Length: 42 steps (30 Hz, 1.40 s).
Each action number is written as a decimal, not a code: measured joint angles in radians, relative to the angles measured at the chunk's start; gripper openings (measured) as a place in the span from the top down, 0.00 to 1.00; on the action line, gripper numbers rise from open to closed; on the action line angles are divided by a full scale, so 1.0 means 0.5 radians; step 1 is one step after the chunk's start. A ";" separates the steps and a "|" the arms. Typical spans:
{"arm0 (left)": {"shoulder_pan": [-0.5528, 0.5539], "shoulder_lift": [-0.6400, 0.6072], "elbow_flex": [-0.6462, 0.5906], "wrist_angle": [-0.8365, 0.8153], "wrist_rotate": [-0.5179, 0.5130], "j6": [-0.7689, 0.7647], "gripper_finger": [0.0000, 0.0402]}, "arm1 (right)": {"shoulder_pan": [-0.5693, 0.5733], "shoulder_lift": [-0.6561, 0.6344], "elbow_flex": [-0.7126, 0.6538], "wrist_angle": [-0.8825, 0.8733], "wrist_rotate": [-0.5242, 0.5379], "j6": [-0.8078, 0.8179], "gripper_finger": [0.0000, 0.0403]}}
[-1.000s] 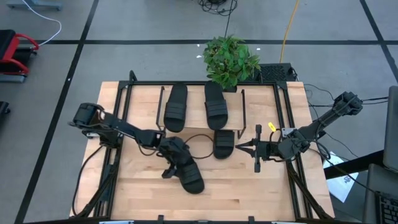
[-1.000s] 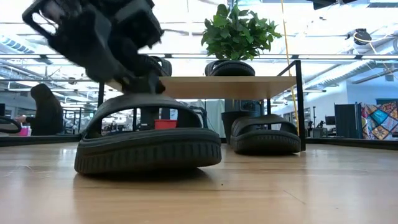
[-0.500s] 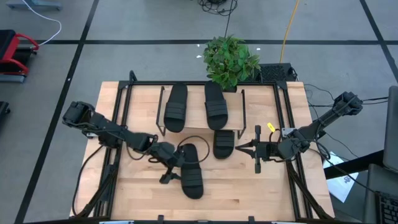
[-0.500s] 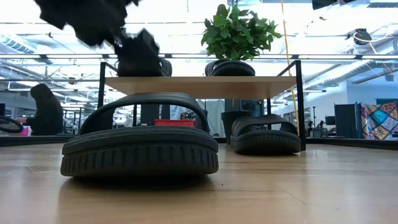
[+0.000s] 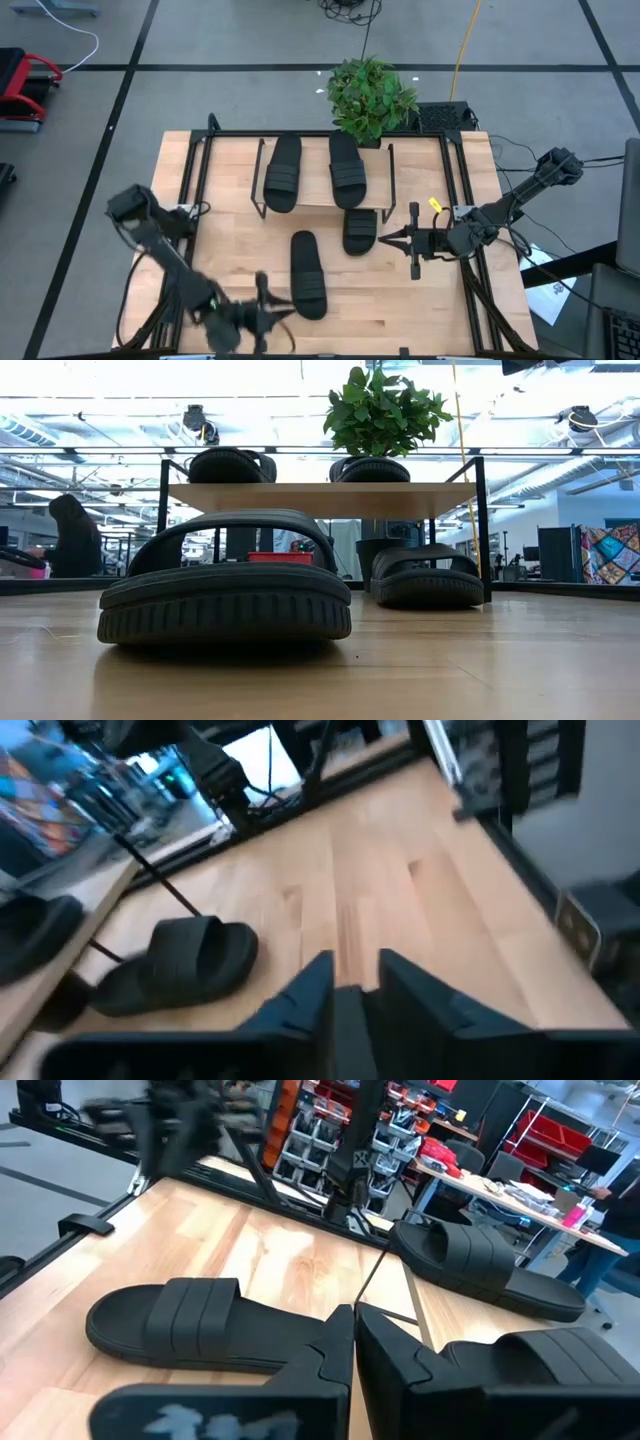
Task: Pick and place slides into the shelf
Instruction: Put the black slide under the shelf
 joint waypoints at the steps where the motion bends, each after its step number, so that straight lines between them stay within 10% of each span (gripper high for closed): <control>1: -0.024 0.083 0.110 -0.130 -0.039 -0.011 0.81 | 0.000 0.000 0.000 0.000 0.000 0.011 0.98; 12: 0.200 0.812 1.196 -1.699 0.301 -0.339 0.82 | 0.001 0.000 0.000 -0.001 -0.213 0.099 0.98; 22: 0.334 0.827 1.281 -1.792 0.643 -0.534 0.50 | 0.001 0.000 0.000 -0.017 -0.260 0.097 0.98; 29: 0.315 0.827 1.263 -1.902 0.517 -0.428 0.25 | 0.000 0.000 0.000 -0.016 -0.260 0.095 0.98; 42: 0.429 0.942 1.259 -1.916 0.463 -0.343 0.19 | 0.000 0.001 0.000 -0.015 -0.256 0.076 0.98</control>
